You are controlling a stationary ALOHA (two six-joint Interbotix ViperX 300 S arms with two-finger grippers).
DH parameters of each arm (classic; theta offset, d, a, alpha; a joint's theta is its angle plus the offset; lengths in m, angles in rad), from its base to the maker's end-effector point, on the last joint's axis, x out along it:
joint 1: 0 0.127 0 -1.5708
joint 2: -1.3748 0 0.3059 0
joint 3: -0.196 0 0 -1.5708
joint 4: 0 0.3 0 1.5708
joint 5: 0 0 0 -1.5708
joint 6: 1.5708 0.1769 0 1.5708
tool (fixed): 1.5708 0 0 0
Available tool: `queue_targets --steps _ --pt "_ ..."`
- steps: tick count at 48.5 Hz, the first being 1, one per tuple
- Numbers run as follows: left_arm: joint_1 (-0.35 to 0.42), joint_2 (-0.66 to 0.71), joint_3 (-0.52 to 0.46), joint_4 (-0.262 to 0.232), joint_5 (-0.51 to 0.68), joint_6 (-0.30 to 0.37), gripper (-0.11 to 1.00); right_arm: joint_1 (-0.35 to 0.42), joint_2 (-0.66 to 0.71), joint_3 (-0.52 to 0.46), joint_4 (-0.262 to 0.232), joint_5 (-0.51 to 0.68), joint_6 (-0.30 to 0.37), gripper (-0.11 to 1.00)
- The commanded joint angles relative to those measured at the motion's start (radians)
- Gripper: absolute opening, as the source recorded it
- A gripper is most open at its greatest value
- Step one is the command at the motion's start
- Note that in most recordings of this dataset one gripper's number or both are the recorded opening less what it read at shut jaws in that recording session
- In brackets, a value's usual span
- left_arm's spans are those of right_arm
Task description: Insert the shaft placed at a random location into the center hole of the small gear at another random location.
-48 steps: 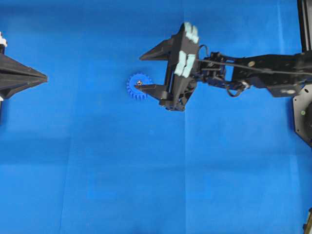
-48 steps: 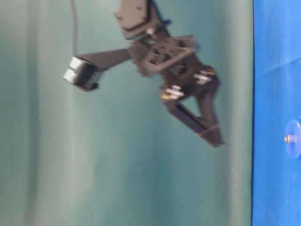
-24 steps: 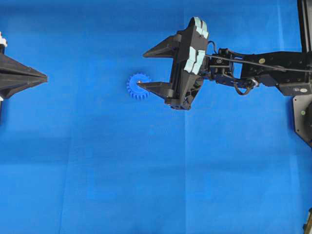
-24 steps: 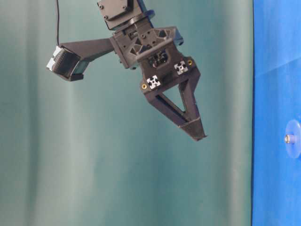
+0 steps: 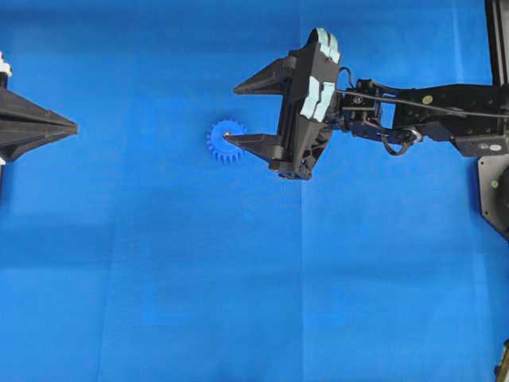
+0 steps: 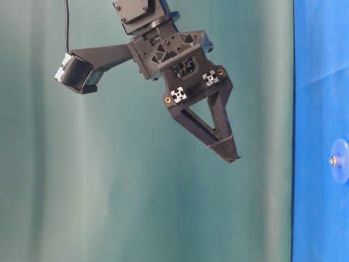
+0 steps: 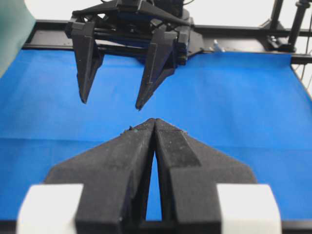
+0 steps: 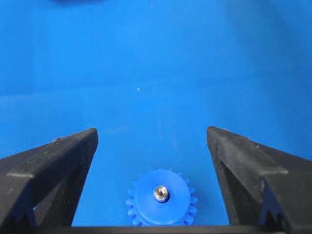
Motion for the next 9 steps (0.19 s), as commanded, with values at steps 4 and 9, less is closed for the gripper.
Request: queue_targets --steps 4,9 --pt "0.003 0.005 -0.011 0.003 0.003 -0.002 0.00 0.005 -0.028 -0.008 -0.002 0.003 0.000 0.81" --pt "0.003 0.003 -0.011 0.003 0.003 -0.002 0.00 0.005 -0.028 -0.006 -0.002 0.009 0.000 0.81"
